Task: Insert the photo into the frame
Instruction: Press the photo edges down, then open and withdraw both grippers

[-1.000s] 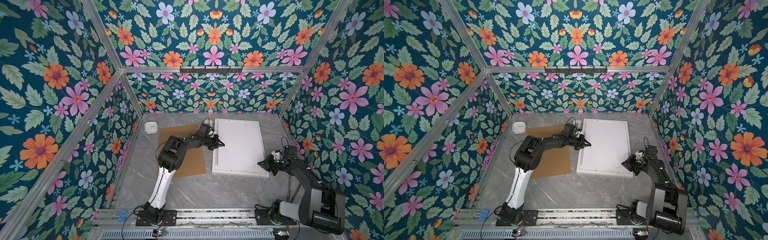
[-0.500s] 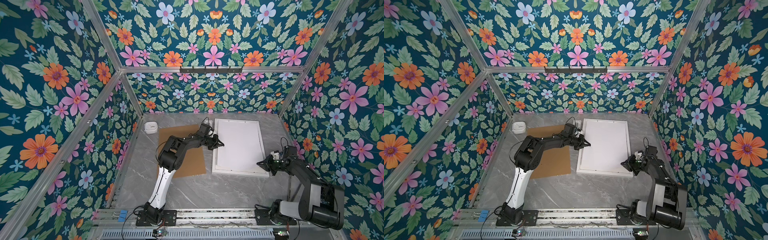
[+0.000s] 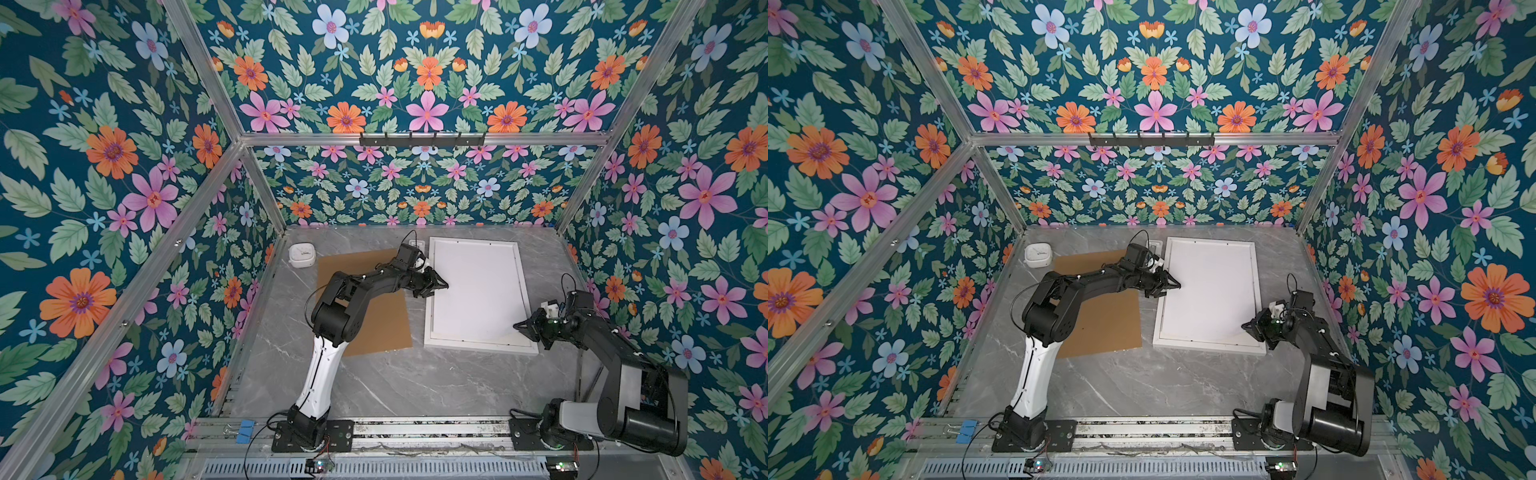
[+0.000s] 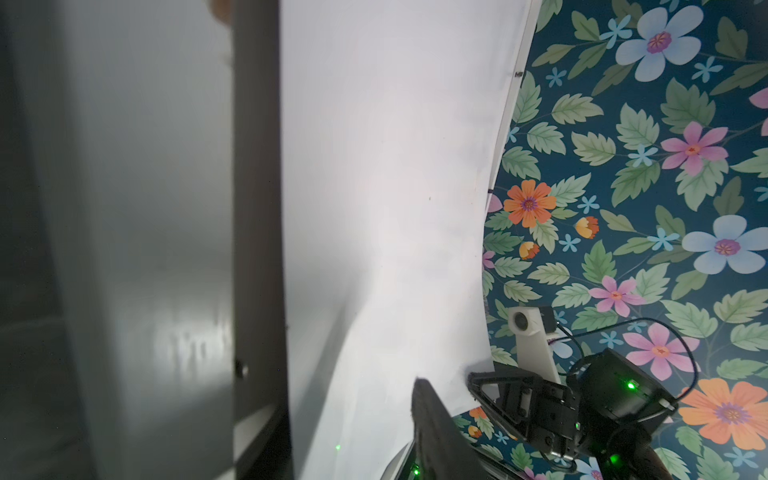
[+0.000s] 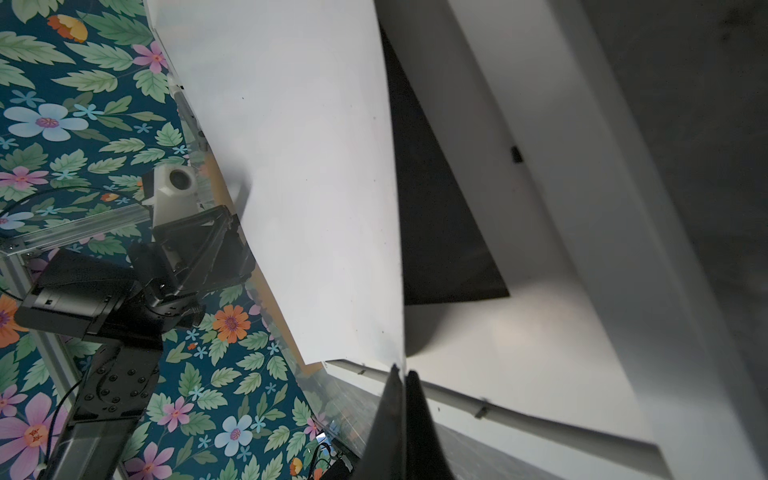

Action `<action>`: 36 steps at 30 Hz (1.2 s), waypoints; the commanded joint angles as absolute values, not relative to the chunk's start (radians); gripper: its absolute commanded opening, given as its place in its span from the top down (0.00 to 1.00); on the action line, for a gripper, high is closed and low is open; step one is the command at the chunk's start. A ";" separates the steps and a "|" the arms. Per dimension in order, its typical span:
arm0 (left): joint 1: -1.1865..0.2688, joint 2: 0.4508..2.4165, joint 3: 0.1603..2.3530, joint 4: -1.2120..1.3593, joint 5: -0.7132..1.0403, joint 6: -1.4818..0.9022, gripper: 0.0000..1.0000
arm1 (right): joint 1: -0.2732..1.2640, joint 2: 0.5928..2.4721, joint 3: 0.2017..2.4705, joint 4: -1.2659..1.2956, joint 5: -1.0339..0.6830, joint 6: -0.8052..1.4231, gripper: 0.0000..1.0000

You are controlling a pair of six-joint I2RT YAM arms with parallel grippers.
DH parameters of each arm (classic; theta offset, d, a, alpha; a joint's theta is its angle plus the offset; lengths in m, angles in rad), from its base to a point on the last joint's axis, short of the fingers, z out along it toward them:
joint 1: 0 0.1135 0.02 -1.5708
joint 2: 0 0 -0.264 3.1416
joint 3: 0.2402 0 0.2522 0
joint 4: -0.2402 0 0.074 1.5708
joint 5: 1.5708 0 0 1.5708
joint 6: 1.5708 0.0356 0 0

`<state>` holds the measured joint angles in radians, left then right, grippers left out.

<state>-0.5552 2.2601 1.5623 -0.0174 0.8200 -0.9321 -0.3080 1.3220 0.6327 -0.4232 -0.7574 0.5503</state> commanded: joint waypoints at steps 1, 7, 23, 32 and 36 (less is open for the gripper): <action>-0.548 2.236 1.568 -0.097 0.787 -0.871 0.58 | -0.308 1.322 0.629 -0.399 -0.772 0.569 1.00; -0.536 2.174 1.566 -0.223 0.720 -0.784 0.57 | -0.307 1.315 0.614 -0.381 -0.770 0.587 1.00; -0.528 2.048 1.467 -0.274 0.640 -0.720 0.57 | -0.307 1.303 0.617 -0.437 -0.751 0.551 0.69; -0.526 2.012 1.448 -0.331 0.614 -0.675 0.57 | -0.308 1.235 0.646 -0.557 -0.666 0.511 0.53; -0.525 2.001 1.445 -0.326 0.608 -0.676 0.57 | -0.308 1.202 0.648 -0.580 -0.616 0.526 0.48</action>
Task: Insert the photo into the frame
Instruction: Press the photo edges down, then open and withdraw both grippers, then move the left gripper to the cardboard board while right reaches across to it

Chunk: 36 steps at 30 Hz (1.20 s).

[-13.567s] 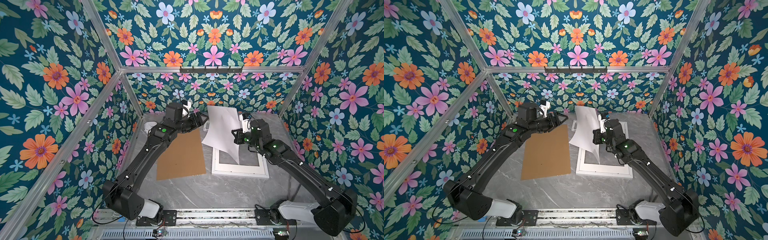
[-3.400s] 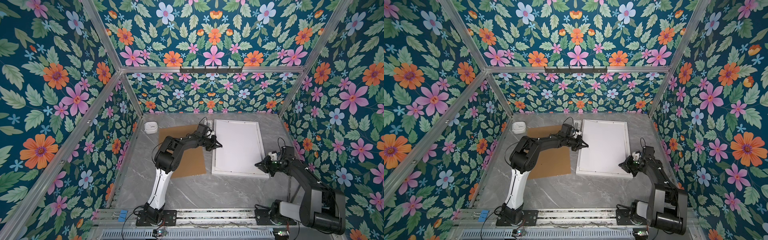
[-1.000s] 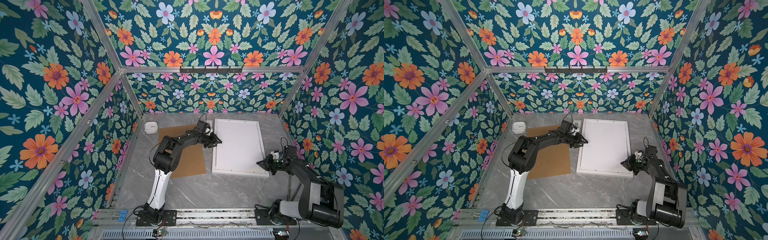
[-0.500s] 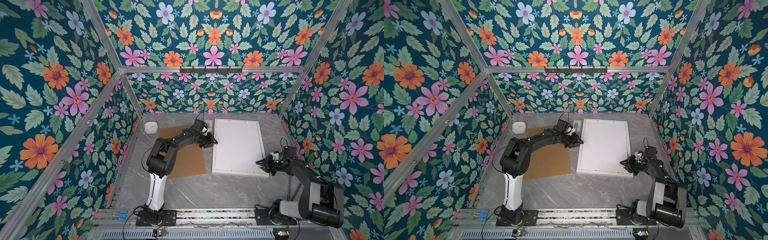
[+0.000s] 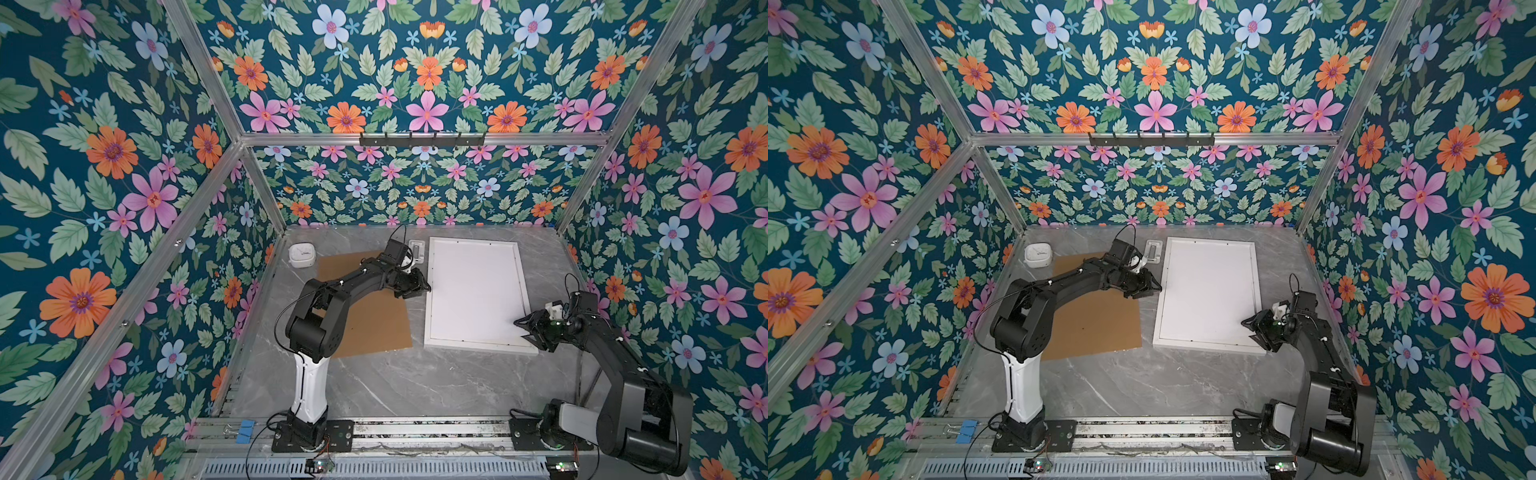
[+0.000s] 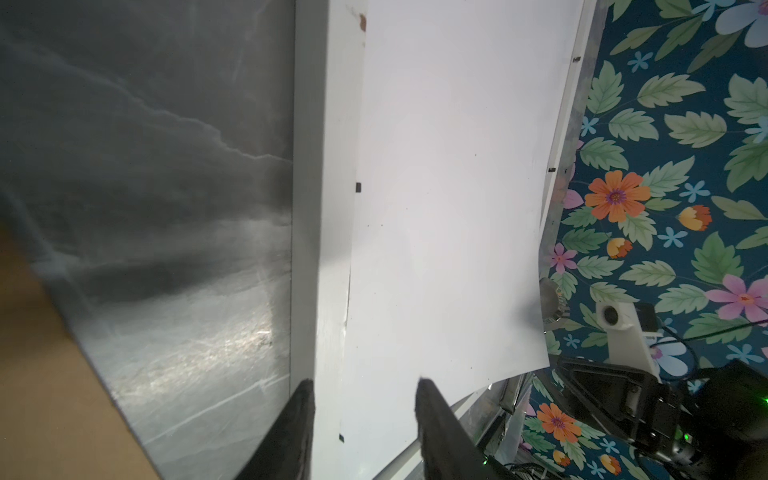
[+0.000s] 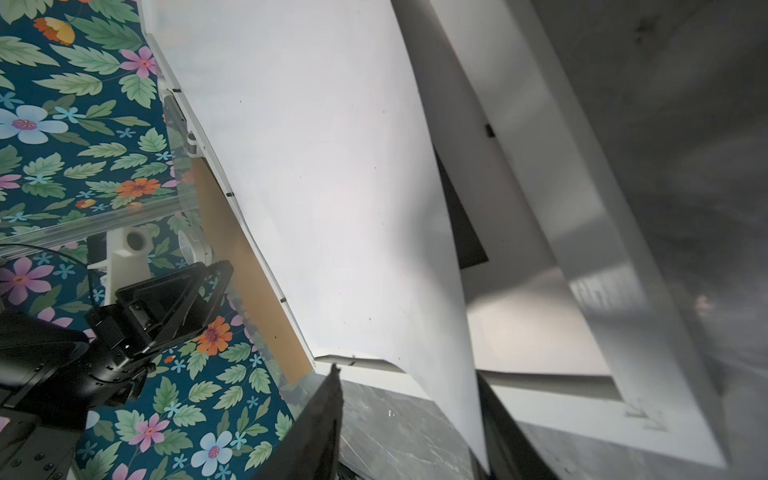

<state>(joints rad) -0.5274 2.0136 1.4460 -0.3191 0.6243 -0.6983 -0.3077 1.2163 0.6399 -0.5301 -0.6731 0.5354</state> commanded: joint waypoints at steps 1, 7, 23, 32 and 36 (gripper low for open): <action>-0.525 1.996 1.444 -0.324 0.605 -0.676 0.56 | -0.308 1.195 0.653 -0.593 -0.592 0.526 0.47; -0.517 1.972 1.436 -0.324 0.595 -0.672 0.56 | -0.307 1.143 0.666 -0.637 -0.479 0.543 0.38; -0.435 1.835 1.255 -0.272 0.572 -0.655 0.54 | -0.217 1.127 0.705 -0.539 -0.627 0.515 0.29; -0.276 1.755 1.213 -0.458 0.438 -0.487 0.49 | 0.138 1.273 0.861 -0.451 -0.586 0.532 0.29; -0.195 1.721 1.201 -0.541 0.311 -0.415 0.46 | 0.244 1.351 0.957 -0.424 -0.549 0.531 0.27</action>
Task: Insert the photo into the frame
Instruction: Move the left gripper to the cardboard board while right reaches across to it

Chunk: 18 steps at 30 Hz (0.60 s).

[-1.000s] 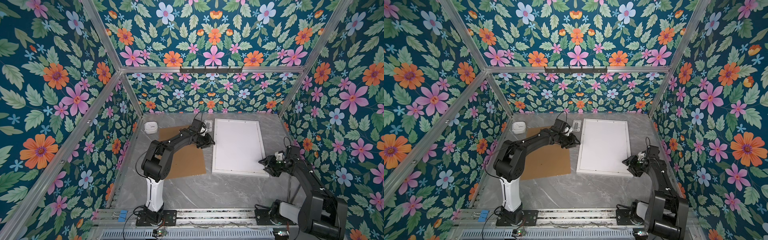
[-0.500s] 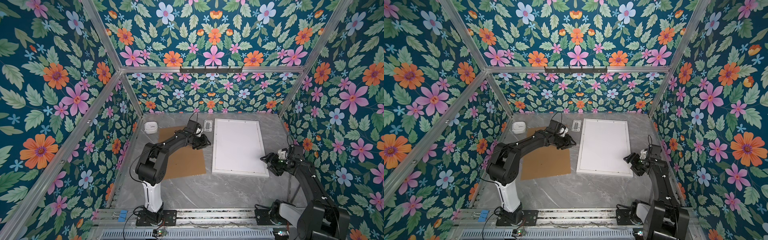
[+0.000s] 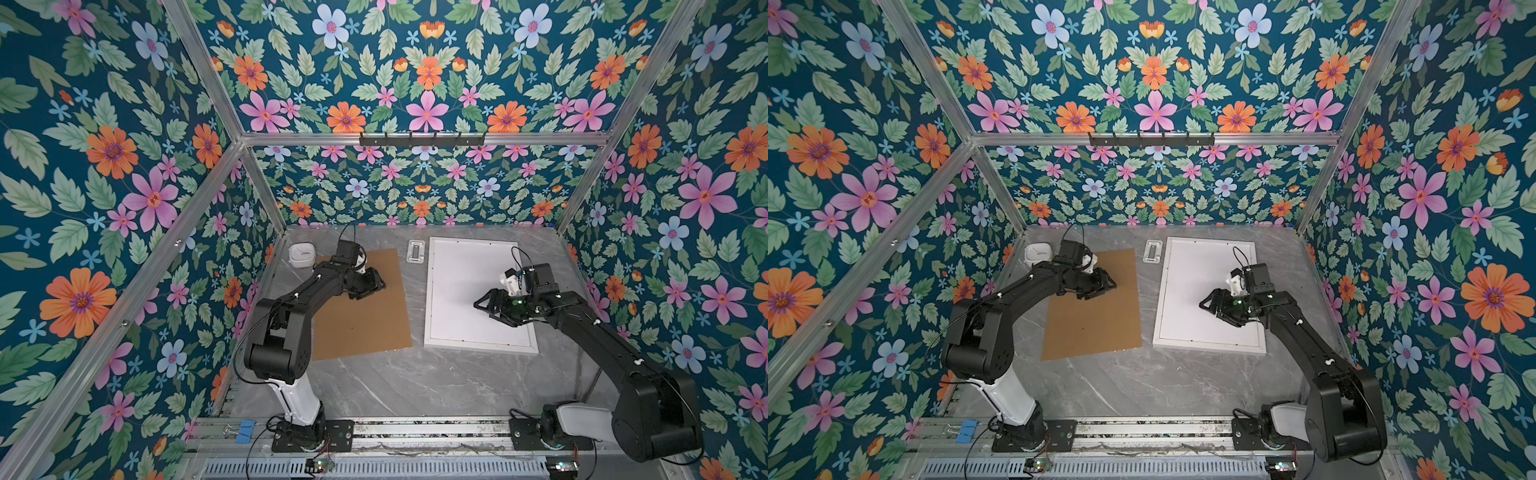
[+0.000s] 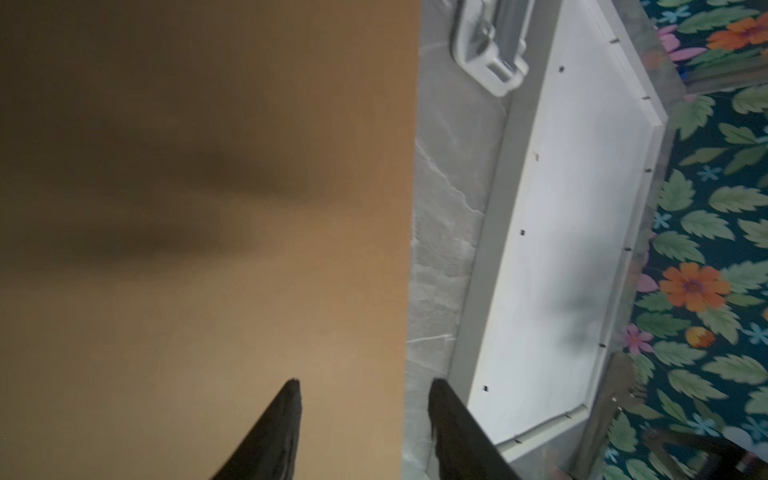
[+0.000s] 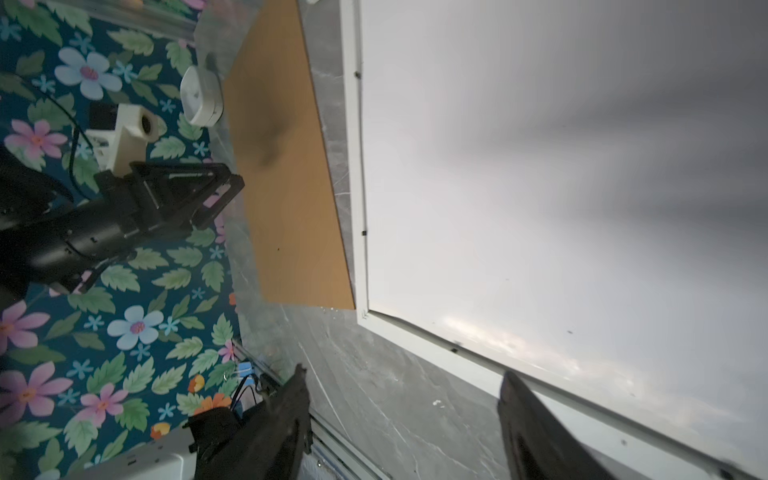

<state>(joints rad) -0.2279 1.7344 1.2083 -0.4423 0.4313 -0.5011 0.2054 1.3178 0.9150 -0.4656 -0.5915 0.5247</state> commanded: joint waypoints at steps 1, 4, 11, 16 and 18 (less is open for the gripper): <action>-0.168 1.714 1.193 -0.547 0.302 -0.407 0.46 | 0.269 1.379 0.986 -0.418 -0.546 0.529 0.27; -0.098 1.700 1.163 -0.548 0.261 -0.391 0.44 | 0.339 1.471 1.082 -0.408 -0.539 0.529 0.26; 0.003 1.651 1.117 -0.539 0.024 -0.361 0.17 | 0.487 1.765 1.366 -0.445 -0.514 0.515 0.23; 0.044 1.670 1.111 -0.525 0.013 -0.339 0.09 | 0.532 1.956 1.552 -0.476 -0.513 0.516 0.22; 0.047 1.689 1.110 -0.511 0.040 -0.336 0.08 | 0.540 2.035 1.635 -0.511 -0.516 0.516 0.21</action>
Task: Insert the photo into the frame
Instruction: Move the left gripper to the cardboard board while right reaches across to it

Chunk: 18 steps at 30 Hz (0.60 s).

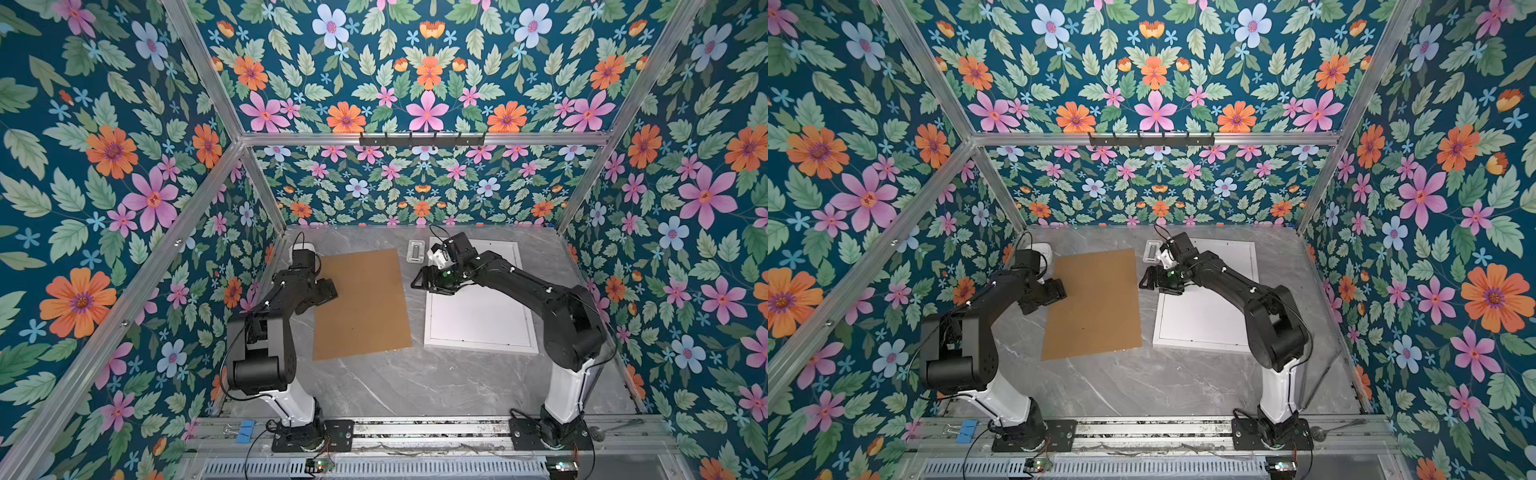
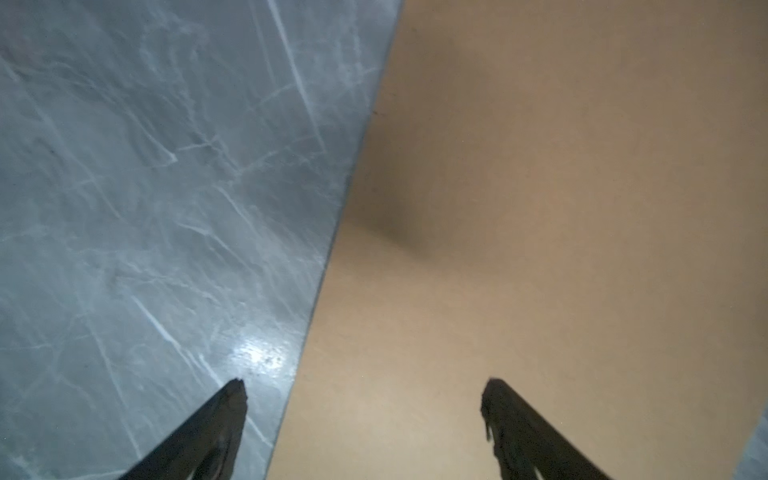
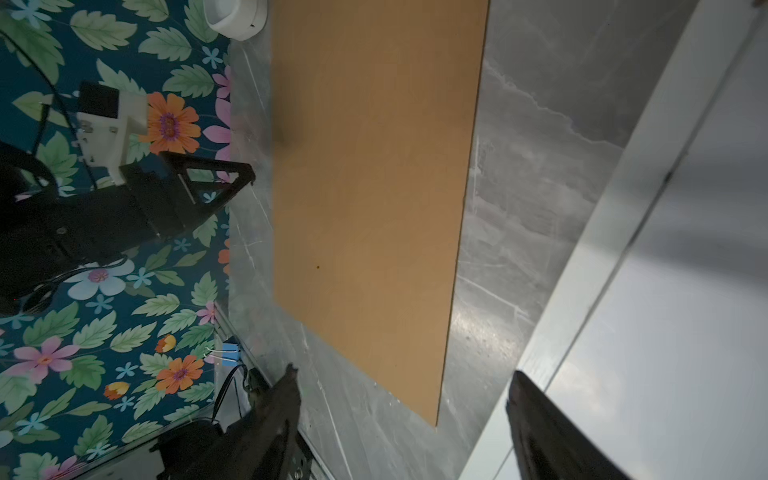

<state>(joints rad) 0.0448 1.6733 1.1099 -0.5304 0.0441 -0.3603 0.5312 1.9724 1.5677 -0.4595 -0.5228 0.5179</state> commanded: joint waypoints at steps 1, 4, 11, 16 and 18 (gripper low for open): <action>0.048 1.698 1.110 -0.509 0.044 -0.338 0.08 | 0.543 2.064 1.666 -0.523 -0.520 0.518 0.21; 0.047 1.726 1.103 -0.489 0.062 -0.345 0.08 | 0.555 2.150 1.752 -0.550 -0.517 0.519 0.20; 0.046 1.776 1.091 -0.469 0.123 -0.356 0.10 | 0.581 2.297 1.912 -0.635 -0.466 0.500 0.19; 0.044 1.799 1.074 -0.465 0.191 -0.367 0.14 | 0.590 2.368 1.962 -0.646 -0.493 0.499 0.19; 0.044 1.802 1.065 -0.466 0.215 -0.368 0.16 | 0.594 2.385 1.967 -0.652 -0.511 0.501 0.19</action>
<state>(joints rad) 0.0452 1.7851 1.0805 -0.4568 0.1299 -0.3607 0.5865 2.3730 1.9549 -0.6170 -0.4973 0.5121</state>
